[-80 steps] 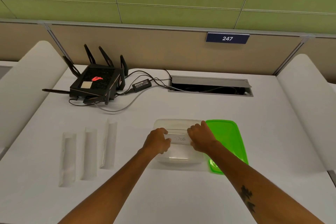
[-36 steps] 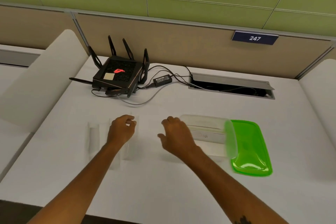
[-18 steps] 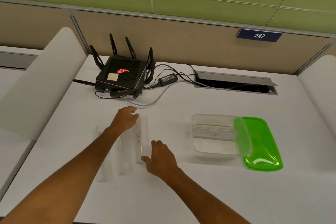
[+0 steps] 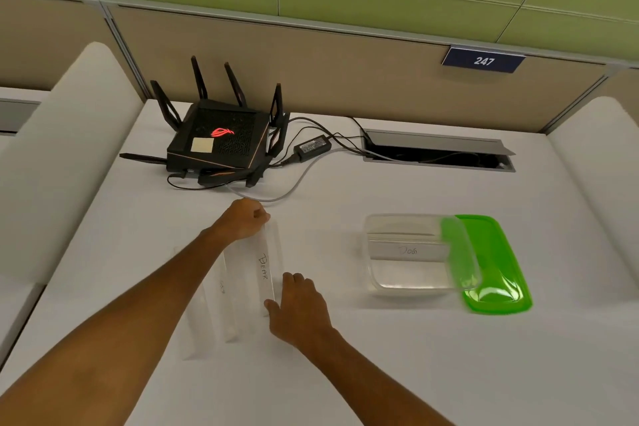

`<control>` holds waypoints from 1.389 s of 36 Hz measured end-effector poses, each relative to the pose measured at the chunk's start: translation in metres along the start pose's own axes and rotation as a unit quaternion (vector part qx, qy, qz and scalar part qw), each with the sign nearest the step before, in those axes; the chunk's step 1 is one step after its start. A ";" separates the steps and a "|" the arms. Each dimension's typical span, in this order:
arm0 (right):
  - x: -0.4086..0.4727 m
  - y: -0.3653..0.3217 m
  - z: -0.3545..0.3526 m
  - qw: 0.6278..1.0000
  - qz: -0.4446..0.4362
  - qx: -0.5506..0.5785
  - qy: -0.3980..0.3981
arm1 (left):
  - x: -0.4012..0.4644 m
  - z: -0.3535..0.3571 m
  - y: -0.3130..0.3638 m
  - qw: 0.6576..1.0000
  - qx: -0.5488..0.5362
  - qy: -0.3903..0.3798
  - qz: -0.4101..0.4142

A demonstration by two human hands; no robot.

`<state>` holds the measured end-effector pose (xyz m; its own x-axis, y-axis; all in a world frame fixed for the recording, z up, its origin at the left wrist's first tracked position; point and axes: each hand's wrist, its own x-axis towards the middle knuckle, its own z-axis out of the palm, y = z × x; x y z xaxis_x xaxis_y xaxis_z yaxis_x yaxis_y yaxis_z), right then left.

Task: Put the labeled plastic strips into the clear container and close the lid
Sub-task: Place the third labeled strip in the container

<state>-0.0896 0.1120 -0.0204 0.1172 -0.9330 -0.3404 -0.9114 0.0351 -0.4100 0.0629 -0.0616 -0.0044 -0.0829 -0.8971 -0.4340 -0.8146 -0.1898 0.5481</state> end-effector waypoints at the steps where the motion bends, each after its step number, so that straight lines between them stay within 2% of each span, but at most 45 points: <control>1: 0.000 0.001 0.000 1.000 0.001 0.001 -0.001 | 0.001 -0.001 0.000 1.000 -0.001 0.000 -0.001; 14: 0.005 0.015 0.001 1.000 0.005 -0.004 0.012 | 0.005 -0.005 0.002 0.998 -0.001 -0.047 -0.029; 23: 0.011 0.016 -0.001 0.999 0.032 -0.005 0.037 | -0.009 0.001 0.011 0.999 -0.023 -0.040 -0.017; 28: 0.011 0.017 -0.004 0.998 0.049 0.008 0.049 | -0.018 0.001 0.018 1.000 -0.015 -0.014 0.002; 38: 0.002 0.029 -0.020 0.997 -0.004 -0.031 0.071 | -0.046 -0.002 0.027 0.999 0.003 0.038 -0.002; 50: -0.007 0.040 -0.102 0.982 -0.105 -0.038 0.153 | -0.097 -0.047 0.089 0.979 -0.063 0.180 0.065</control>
<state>-0.1674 0.0836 0.0523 0.1918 -0.9812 0.0193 -0.9079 -0.1849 -0.3761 0.0251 -0.0104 0.1204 0.0451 -0.9953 -0.0860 -0.7315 -0.0915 0.6757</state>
